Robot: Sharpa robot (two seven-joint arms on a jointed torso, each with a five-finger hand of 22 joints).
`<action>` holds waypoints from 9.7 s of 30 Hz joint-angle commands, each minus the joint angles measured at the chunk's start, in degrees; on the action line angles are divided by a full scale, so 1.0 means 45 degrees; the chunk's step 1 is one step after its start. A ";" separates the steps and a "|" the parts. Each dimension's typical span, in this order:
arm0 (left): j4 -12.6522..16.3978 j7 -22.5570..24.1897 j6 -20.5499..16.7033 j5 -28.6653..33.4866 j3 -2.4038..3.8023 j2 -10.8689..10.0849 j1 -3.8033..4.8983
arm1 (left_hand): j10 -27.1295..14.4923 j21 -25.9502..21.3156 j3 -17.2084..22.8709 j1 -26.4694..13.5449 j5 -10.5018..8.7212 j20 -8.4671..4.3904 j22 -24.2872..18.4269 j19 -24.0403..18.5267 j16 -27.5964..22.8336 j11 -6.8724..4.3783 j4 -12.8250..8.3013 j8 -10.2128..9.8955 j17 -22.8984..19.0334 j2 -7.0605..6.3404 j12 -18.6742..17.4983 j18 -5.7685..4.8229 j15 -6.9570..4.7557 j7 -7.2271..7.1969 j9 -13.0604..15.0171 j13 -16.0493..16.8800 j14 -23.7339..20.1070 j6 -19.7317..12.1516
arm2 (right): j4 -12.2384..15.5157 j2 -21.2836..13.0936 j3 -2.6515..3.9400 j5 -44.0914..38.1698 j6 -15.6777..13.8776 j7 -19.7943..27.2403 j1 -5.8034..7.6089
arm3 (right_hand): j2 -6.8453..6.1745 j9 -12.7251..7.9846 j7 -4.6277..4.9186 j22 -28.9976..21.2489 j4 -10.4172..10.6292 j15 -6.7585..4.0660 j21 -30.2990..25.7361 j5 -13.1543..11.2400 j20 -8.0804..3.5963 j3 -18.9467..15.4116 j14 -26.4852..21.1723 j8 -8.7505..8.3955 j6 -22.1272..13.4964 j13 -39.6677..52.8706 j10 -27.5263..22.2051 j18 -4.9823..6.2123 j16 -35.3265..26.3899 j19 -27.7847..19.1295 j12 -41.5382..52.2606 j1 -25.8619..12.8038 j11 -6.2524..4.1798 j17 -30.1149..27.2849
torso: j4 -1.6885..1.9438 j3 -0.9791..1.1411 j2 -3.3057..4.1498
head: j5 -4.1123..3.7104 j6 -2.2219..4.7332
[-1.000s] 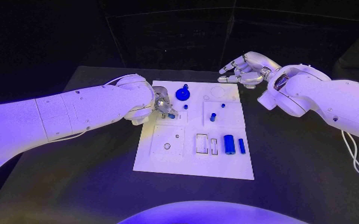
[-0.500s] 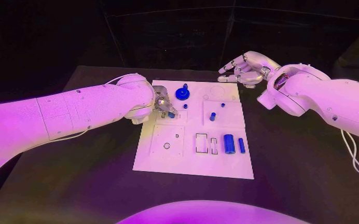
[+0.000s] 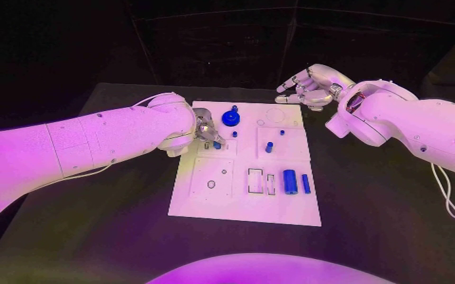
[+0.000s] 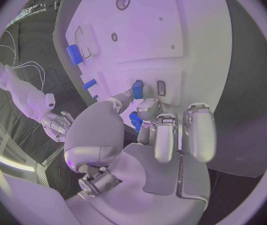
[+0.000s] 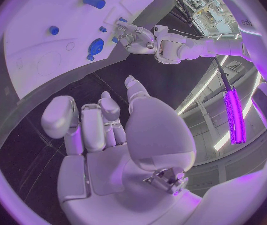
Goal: Assemble the parts on the task board
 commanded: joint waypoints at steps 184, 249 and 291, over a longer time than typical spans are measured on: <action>-0.5888 0.1392 0.4206 -0.0153 0.0364 0.2576 0.1033 | -0.1466 -0.0939 -0.1819 0.4185 0.0048 0.0188 -0.0763 0.0094 0.0041 0.0455 -0.1231 -0.1183 0.3355 0.2330 -0.1848 0.0090 0.0261 0.0596 -0.2166 -0.3221 0.1345 -0.0874 | -0.0657 0.0587 0.0008 -0.0188 0.0378 0.0011 0.0015 | 0.0211 -0.0011 -0.0057 -0.0162 0.0156 -0.0073 -0.0196 0.0033 -0.0058 -0.0318 0.0382 0.0117 -0.0005 -0.0109 -0.0129 0.0265 -0.0136 -0.0051 -0.0078 -0.0142 0.0023 -0.0058 | 0.0010 -0.0003 -0.0012 | 0.0018 -0.0054; 0.0286 0.1337 0.0502 -0.0213 -0.0311 -0.1093 0.0234 | -0.0452 -0.0877 0.3116 0.1637 0.1560 0.0139 -0.0519 0.0209 0.0041 0.0315 -0.2785 -0.0057 0.3355 0.0545 -0.1248 0.0062 0.0158 0.0427 -0.1724 -0.2625 0.1345 -0.0593 | -0.0792 0.0568 0.0003 -0.0206 0.0510 -0.0008 0.0011 | 0.0235 -0.0009 -0.0060 -0.0167 0.0159 -0.0074 -0.0201 0.0056 -0.0059 -0.0321 0.0383 0.0127 0.0002 -0.0107 -0.0125 0.0266 -0.0141 -0.0049 -0.0072 -0.0124 0.0020 -0.0060 | 0.0207 0.0038 -0.0100 | 0.0135 -0.0166; 0.0063 0.1244 0.0509 -0.0264 -0.0446 -0.0733 0.0211 | 0.0133 -0.0636 0.1801 0.0536 0.2441 -0.0016 -0.0131 0.0333 0.0041 0.0076 -0.2121 -0.0164 0.3355 -0.0021 -0.0615 -0.0012 -0.0024 0.0089 -0.2035 -0.1673 0.1345 0.0131 | -0.0793 0.0598 0.0003 -0.0399 0.0503 0.0039 0.0010 | 0.0235 -0.0009 -0.0060 -0.0167 0.0159 -0.0074 -0.0201 0.0056 -0.0059 -0.0321 0.0383 0.0127 0.0002 -0.0107 -0.0125 0.0266 -0.0141 -0.0049 -0.0072 -0.0124 0.0020 -0.0060 | 0.0203 0.0041 -0.0105 | 0.0061 -0.0279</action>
